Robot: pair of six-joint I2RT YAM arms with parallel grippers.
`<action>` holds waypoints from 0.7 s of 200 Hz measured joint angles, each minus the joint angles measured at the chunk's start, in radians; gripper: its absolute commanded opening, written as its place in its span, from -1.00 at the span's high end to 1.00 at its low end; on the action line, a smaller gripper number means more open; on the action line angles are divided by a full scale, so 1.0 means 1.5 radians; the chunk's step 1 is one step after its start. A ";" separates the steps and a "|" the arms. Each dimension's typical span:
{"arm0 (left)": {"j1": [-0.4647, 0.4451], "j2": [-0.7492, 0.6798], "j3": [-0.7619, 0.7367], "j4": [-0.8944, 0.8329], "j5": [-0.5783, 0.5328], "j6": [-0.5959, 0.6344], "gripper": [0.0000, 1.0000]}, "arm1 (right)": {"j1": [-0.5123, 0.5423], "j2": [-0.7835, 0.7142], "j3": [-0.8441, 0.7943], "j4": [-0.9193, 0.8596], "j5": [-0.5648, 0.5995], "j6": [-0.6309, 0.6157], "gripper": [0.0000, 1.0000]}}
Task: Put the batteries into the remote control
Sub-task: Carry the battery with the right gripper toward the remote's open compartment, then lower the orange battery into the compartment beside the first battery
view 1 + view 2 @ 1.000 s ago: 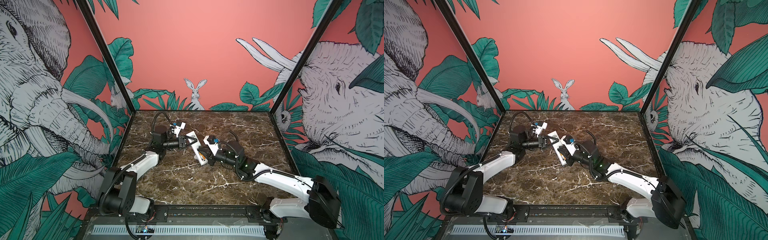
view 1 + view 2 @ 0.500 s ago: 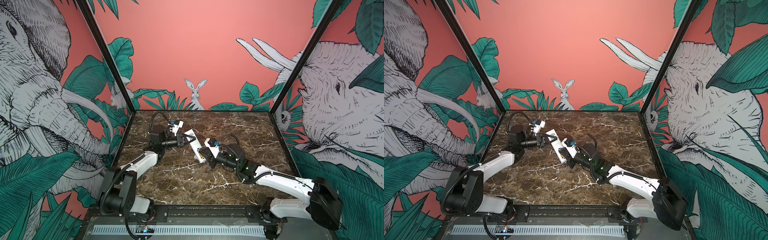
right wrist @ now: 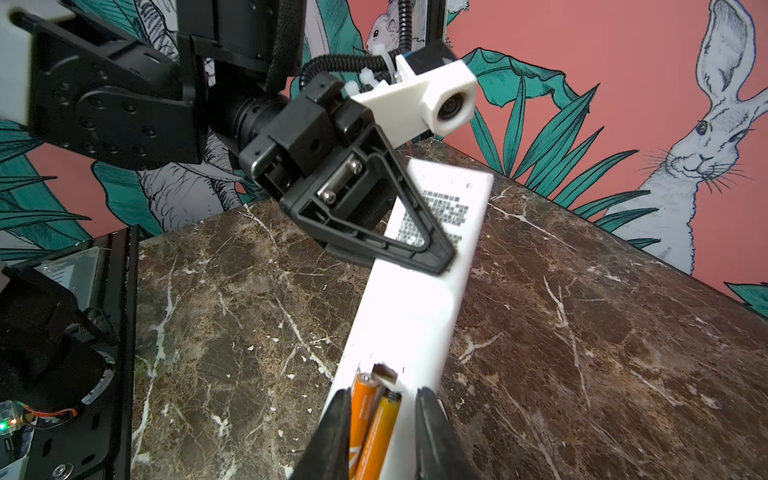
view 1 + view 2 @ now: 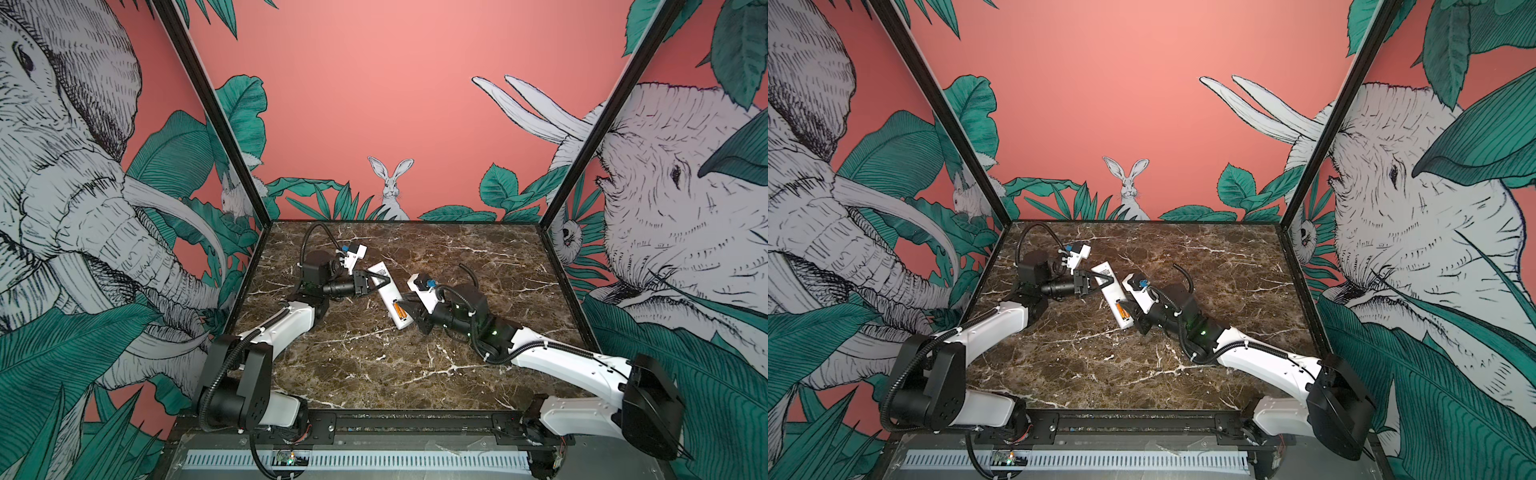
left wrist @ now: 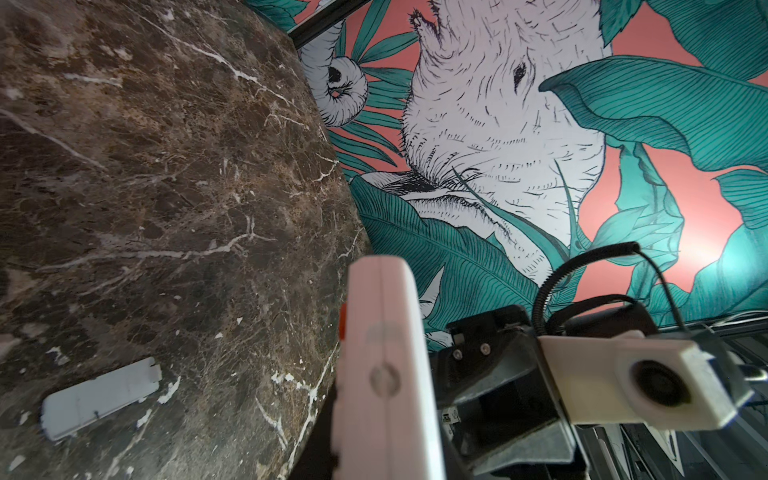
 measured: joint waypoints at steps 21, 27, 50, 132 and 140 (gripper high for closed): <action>0.000 -0.007 0.006 -0.046 -0.018 0.033 1.00 | 0.000 0.010 0.032 -0.037 0.009 0.001 0.41; 0.000 -0.009 0.007 -0.055 -0.023 0.042 1.00 | 0.000 0.014 0.040 -0.048 0.011 0.001 0.40; 0.000 -0.014 0.011 -0.077 -0.036 0.065 1.00 | 0.003 0.037 0.075 -0.103 0.028 0.005 0.40; 0.000 -0.014 0.011 -0.096 -0.051 0.092 1.00 | 0.026 0.104 0.157 -0.253 0.070 0.021 0.45; 0.000 -0.014 0.011 -0.096 -0.051 0.093 1.00 | 0.026 0.109 0.160 -0.257 0.071 0.023 0.46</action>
